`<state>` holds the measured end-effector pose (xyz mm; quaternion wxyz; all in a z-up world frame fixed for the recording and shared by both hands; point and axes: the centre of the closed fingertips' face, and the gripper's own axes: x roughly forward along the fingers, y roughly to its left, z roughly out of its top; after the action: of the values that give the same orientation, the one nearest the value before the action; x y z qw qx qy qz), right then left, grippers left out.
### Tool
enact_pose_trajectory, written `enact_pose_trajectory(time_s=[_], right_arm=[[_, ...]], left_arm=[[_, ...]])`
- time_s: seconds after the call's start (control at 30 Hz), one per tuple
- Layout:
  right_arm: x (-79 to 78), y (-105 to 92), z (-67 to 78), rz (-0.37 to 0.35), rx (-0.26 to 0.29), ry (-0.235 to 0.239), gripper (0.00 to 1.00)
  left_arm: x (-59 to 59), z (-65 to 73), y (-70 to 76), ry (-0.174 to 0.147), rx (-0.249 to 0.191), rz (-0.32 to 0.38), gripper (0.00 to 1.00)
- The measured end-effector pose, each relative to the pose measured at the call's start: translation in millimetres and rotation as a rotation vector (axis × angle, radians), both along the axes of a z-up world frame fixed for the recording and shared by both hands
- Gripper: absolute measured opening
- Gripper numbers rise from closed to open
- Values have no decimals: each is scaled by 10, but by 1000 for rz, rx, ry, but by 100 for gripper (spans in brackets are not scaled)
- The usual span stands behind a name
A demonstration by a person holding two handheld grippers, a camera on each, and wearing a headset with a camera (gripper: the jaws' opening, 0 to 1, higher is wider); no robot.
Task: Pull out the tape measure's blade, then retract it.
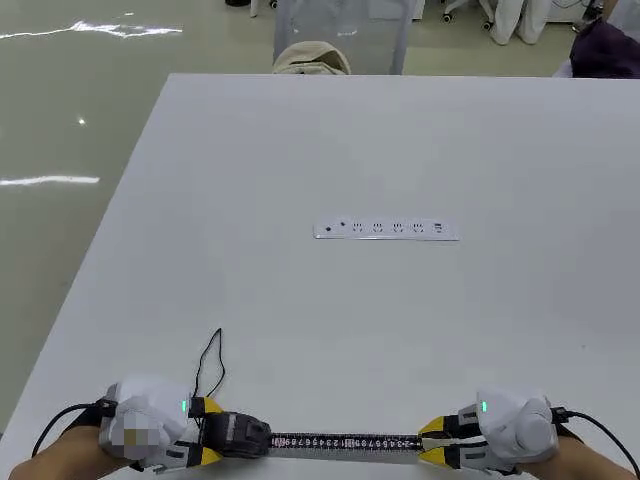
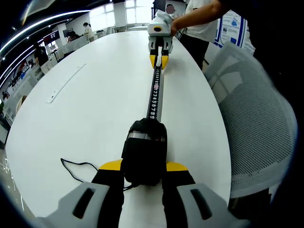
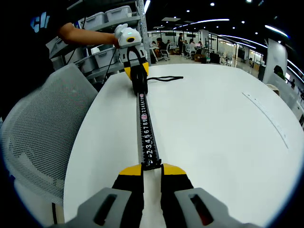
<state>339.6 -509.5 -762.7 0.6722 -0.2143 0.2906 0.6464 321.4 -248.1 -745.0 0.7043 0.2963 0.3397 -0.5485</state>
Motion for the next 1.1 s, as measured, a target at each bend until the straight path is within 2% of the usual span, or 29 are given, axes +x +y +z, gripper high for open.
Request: enact_pose_trajectory(time_s=[0.73,1.1], right_arm=[[-19,-111,-11,-29,1,15,10],[-34,-123,-75,-48,-14,8,11]], left_arm=[[4,-2,0,-1,3,0,26],[3,-1,-26,-3,12,-9,27]])
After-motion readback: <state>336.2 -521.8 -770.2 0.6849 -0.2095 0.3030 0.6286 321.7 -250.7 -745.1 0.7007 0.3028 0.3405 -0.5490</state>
